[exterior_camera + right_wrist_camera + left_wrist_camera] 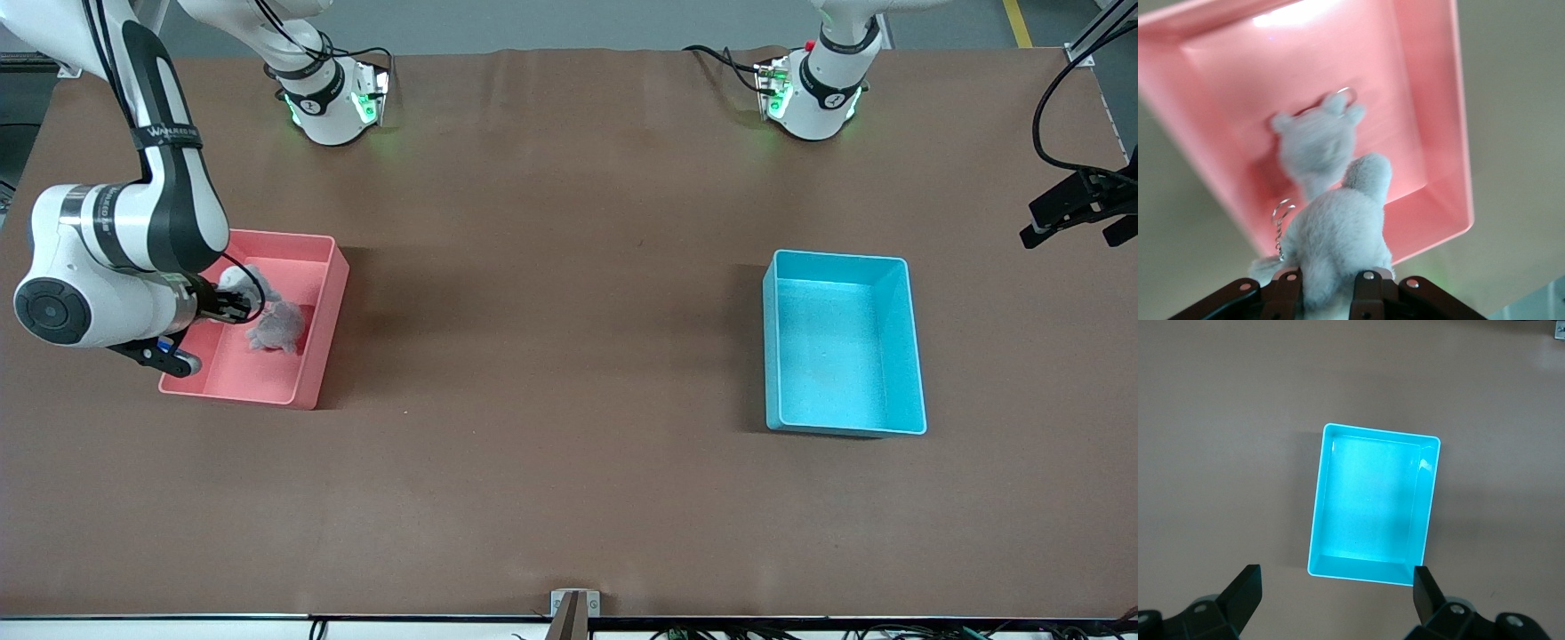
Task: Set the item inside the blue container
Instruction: 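Lift the plush out of the pink box and carry it toward the table middle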
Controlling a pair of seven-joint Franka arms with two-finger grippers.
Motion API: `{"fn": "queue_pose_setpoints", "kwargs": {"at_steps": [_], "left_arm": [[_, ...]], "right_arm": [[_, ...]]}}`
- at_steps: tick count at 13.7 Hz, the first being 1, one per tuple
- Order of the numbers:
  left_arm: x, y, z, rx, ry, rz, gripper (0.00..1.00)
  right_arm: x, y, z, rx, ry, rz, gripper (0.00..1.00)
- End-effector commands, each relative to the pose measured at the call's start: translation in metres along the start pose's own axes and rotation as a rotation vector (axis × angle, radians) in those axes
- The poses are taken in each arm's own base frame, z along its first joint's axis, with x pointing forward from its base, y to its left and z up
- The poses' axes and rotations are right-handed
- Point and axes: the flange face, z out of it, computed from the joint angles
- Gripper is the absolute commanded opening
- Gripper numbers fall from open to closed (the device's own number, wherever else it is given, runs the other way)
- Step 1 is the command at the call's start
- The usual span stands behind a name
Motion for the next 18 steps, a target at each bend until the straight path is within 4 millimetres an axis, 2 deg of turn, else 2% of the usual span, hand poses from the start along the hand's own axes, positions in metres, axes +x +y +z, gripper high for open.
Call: {"fn": "queue_pose_setpoints", "kwargs": {"at_steps": [1, 5, 7, 10, 12, 13, 15, 18], "left_arm": [[0.001, 0.002, -0.004, 0.009, 0.010, -0.009, 1.00], [0.001, 0.002, -0.004, 0.009, 0.010, -0.008, 1.00], [0.001, 0.002, -0.004, 0.009, 0.010, -0.008, 1.00], [0.001, 0.002, -0.004, 0.009, 0.010, -0.006, 1.00], [0.001, 0.004, -0.004, 0.007, 0.010, -0.006, 1.00], [0.001, 0.004, -0.004, 0.001, 0.010, -0.006, 1.00], [0.001, 0.004, -0.005, 0.002, 0.010, -0.008, 1.00], [0.004, 0.020, 0.008, 0.010, -0.016, 0.027, 1.00]], "right_arm": [[-0.033, -0.049, -0.023, 0.050, -0.016, 0.086, 0.00], [-0.095, -0.139, -0.040, 0.134, 0.013, 0.179, 0.00], [-0.127, -0.183, -0.041, 0.181, 0.062, 0.223, 0.00], [-0.168, -0.256, -0.011, 0.216, 0.122, 0.295, 0.00], [-0.190, -0.295, 0.012, 0.245, 0.159, 0.322, 0.00], [-0.198, -0.312, 0.025, 0.257, 0.176, 0.336, 0.00], [-0.208, -0.340, 0.038, 0.311, 0.200, 0.373, 0.01], [-0.220, -0.379, 0.056, 0.344, 0.213, 0.415, 0.01]]}}
